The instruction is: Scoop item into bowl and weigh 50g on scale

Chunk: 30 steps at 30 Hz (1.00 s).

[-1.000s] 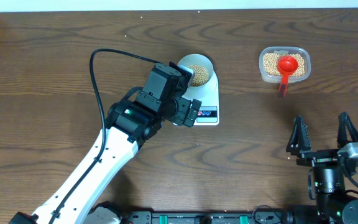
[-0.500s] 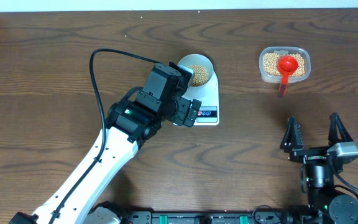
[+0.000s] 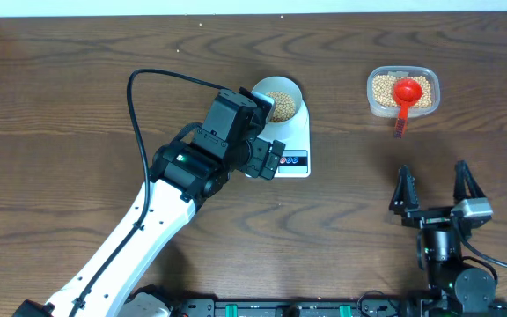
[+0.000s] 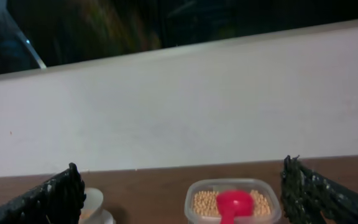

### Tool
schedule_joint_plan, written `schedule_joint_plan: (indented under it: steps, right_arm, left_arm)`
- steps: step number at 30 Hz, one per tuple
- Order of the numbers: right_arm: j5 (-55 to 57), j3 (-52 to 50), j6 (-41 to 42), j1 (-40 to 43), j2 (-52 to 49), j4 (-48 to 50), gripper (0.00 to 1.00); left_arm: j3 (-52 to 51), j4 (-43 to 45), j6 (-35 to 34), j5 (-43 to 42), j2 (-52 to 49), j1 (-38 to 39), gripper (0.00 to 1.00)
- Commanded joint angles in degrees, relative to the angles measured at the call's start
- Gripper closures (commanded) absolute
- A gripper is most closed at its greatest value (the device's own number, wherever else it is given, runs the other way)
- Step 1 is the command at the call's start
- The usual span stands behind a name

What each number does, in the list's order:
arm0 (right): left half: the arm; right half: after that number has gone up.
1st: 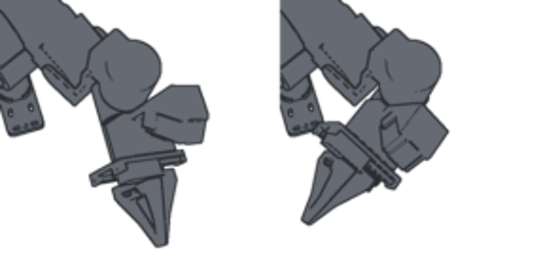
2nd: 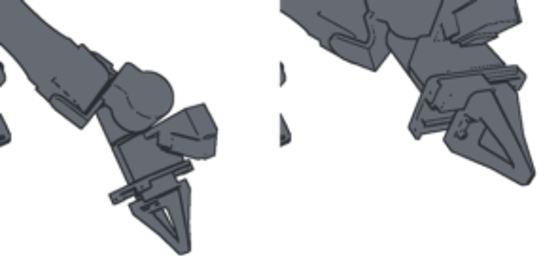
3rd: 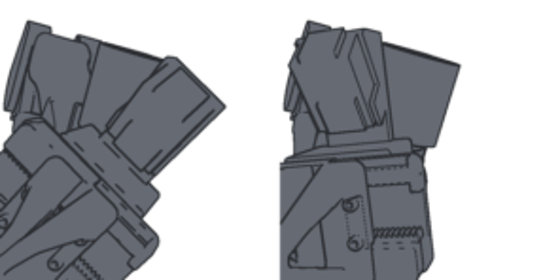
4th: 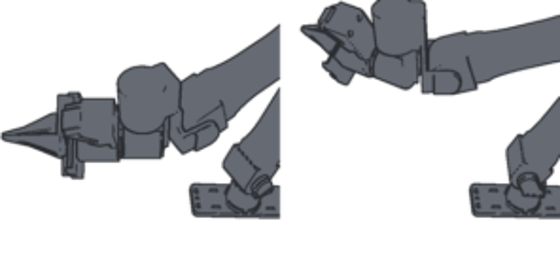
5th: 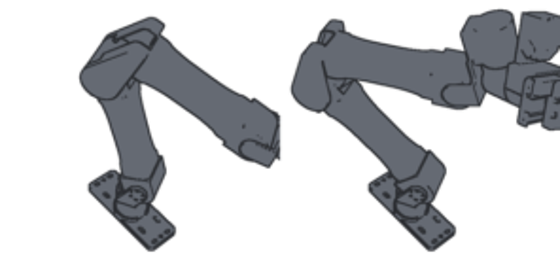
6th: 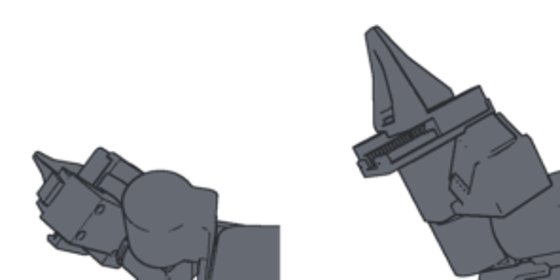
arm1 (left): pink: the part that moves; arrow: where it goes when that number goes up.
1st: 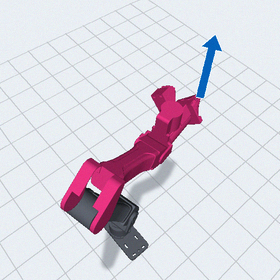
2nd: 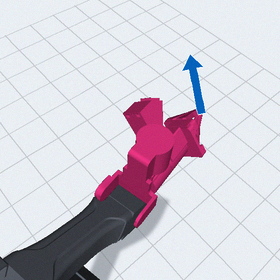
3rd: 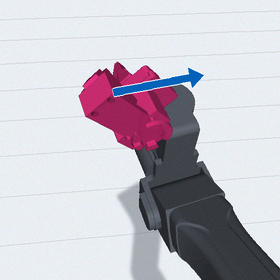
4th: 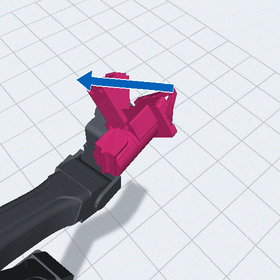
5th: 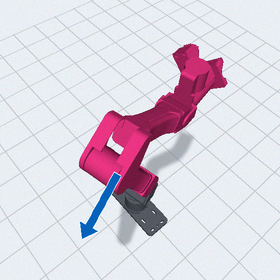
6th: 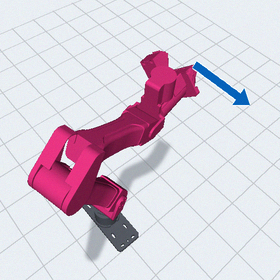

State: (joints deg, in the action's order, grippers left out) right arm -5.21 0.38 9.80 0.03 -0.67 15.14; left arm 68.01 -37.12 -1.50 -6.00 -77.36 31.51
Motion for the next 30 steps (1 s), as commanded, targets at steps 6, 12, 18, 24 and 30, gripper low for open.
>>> schedule_joint_plan:
  steps: [6,12,18,24,30]
  right_arm:
    - [0.6,-0.1,-0.5,-0.6,0.4,-8.8,0.01]
    - [0.5,-0.1,-0.4,-0.6,0.4,-17.7,0.01]
    - [0.6,-0.1,-0.5,-0.6,0.4,-19.1,0.01]
    - [0.6,-0.1,-0.5,-0.6,0.4,-19.1,0.01]
    - [0.6,-0.1,-0.5,-0.6,0.3,-19.1,0.01]
  left_arm:
    - [0.2,-0.2,-0.3,0.5,-0.2,-0.3,0.02]
    - [0.2,-0.2,-0.3,0.5,-0.2,-0.3,0.02]
    - [0.2,-0.2,-0.3,0.5,-0.2,-0.3,0.02]
    - [0.2,-0.2,-0.3,0.5,-0.2,-0.3,0.02]
    - [0.2,-0.2,-0.3,0.5,-0.2,-0.3,0.02]
